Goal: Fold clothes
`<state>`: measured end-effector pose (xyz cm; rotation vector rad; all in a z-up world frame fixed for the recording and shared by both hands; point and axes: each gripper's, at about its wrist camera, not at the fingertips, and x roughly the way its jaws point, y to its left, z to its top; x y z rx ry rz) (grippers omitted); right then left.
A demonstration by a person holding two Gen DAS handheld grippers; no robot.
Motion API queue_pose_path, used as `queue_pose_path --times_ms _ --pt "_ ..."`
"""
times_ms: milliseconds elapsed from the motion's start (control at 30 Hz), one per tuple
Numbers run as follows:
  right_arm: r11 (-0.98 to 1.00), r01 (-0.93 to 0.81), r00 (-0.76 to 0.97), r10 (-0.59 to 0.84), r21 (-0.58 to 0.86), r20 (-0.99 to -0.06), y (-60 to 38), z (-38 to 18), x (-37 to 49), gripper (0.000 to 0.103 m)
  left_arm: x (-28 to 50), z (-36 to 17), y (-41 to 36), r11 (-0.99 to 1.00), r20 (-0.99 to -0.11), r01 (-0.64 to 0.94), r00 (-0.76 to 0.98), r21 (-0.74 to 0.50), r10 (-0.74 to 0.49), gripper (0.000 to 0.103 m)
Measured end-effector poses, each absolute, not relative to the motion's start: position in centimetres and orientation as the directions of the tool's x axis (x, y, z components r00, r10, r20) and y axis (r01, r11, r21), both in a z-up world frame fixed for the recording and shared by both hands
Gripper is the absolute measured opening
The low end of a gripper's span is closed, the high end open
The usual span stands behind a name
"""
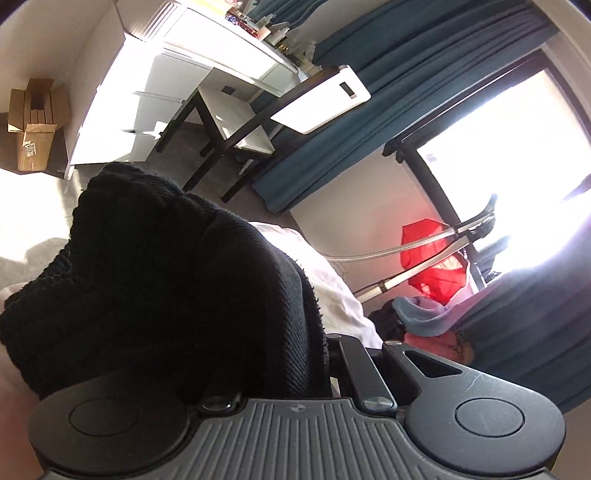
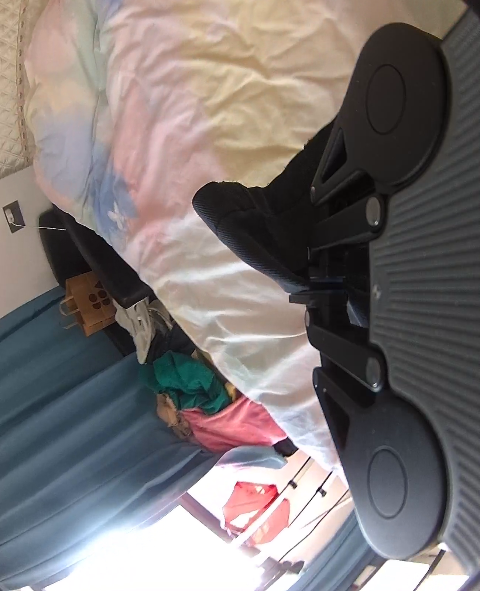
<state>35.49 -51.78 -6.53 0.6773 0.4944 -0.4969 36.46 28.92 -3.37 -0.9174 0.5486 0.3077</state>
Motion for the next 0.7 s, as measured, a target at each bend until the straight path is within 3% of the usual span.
queue_pose_path --times_ms 167,367,467,533,600,700 --pt "0.692 0.603 0.723 -0.263 0.398 -0.639 -51.6 -11.7 40.9 0.007 42.2 -8.2 28.3 0.616 -0.647 -0.530 0.761 -0.583 0.042 0.010" --pt "0.735 0.558 0.731 -0.217 0.385 -0.647 -51.7 -14.2 42.7 0.011 43.3 -8.6 27.4 0.697 -0.670 -0.495 0.742 -0.519 0.027 0.018" --pt "0.733 0.518 0.767 -0.170 0.441 -0.619 -52.3 -13.5 41.4 0.016 42.8 -7.9 27.1 0.720 -0.664 -0.466 0.748 -0.514 0.010 0.039" --pt "0.720 0.490 0.795 -0.138 0.492 -0.590 -53.1 -12.7 39.9 0.028 41.5 -6.9 27.1 0.709 -0.650 -0.457 0.760 -0.537 -0.003 0.058" --pt "0.719 0.455 0.833 -0.134 0.526 -0.537 -53.6 -11.3 37.6 0.047 39.6 -5.5 27.0 0.711 -0.636 -0.454 0.771 -0.538 0.011 0.079" --pt "0.715 0.392 0.887 -0.127 0.579 -0.444 -54.8 -9.2 33.0 0.062 35.7 -3.4 26.3 0.754 -0.591 -0.407 0.806 -0.515 0.032 0.086"
